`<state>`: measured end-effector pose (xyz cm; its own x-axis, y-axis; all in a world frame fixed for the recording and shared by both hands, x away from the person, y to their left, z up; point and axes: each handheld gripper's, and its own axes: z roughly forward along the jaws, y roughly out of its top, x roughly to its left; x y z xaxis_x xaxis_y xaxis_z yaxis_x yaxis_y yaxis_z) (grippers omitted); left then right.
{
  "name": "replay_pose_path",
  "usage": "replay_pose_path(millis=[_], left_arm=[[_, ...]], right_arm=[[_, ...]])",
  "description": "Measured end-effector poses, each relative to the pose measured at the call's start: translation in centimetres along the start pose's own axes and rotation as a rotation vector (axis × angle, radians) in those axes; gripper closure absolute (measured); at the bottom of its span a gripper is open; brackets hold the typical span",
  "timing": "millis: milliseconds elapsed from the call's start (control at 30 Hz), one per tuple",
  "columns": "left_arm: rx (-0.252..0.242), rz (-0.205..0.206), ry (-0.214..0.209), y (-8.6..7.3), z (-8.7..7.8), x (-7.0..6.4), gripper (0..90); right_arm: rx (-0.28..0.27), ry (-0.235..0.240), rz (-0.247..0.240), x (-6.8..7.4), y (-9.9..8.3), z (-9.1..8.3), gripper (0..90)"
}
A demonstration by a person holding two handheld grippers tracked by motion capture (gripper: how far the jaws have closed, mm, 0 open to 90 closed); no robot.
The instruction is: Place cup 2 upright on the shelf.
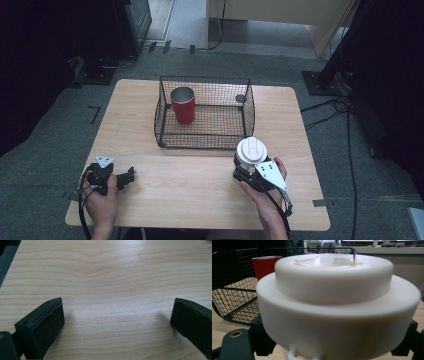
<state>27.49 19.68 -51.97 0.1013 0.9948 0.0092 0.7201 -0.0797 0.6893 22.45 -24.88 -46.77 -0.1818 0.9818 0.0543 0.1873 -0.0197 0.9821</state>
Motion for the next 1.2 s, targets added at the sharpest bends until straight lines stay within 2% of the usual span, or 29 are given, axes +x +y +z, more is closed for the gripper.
replay_pose_path(millis=[633, 1200], left_arm=[[0.000, 0.000, 0.000, 0.0, 0.0, 0.0, 0.0], [-0.001, -0.002, 0.000, 0.0, 0.0, 0.0, 0.0]], right_arm=[[-0.056, 0.019, 0.000, 0.5, 1.0, -0.5, 16.1], [-0.136, 0.067, -0.017, 2.0, 4.1, -0.3, 16.2]])
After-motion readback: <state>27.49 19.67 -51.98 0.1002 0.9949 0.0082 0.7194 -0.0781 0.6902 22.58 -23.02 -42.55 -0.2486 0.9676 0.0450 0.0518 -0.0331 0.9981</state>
